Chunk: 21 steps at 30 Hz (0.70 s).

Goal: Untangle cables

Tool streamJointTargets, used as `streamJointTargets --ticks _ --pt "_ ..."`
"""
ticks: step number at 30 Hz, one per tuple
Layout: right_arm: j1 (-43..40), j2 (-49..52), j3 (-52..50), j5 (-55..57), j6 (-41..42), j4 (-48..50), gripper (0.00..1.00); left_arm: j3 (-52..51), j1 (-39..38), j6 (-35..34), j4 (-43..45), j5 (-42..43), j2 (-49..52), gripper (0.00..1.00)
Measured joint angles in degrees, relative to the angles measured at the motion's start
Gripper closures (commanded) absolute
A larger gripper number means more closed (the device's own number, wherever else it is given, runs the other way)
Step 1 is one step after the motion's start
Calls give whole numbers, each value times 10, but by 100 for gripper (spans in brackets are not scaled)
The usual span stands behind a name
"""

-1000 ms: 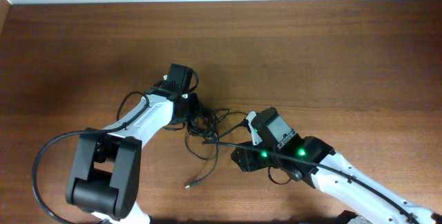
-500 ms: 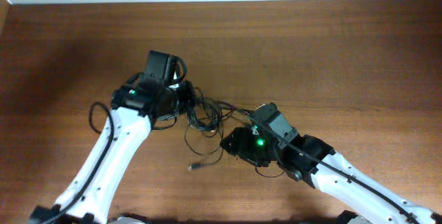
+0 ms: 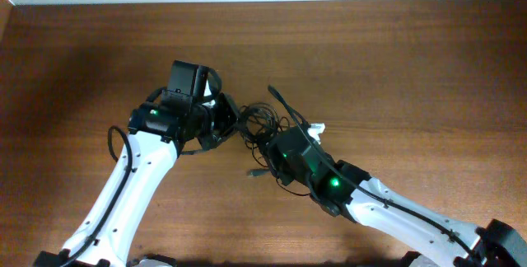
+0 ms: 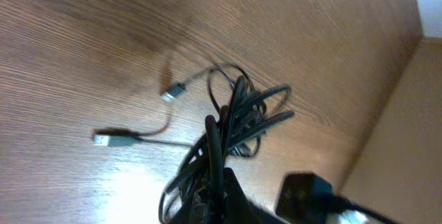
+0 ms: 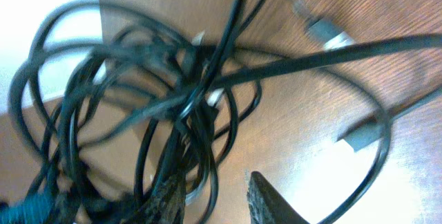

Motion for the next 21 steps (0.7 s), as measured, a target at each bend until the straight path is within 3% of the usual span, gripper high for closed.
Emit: streamJointTargets --ticks 1,2,5,7,10,13,16,21 --pt "0 12 0 24 12 18 78 0 1 0 2 26 0 100" --pt "0 20 -1 43 17 39 68 0 1 0 2 46 0 100" --pt "0 23 -2 68 27 72 65 1 3 0 30 124 0 100" --pt "0 25 -2 78 27 92 54 3 3 -9 41 153 -1 100" --pt "0 25 0 109 -32 83 60 1 5 -41 144 229 -1 100" --pt "0 24 16 129 -82 -44 71 0 31 -58 152 264 0 100" --pt "1 23 22 129 -137 -94 96 -2 88 -66 145 280 0 100" --pt "-9 -44 25 85 -347 -171 96 -2 138 -49 106 236 0 100"
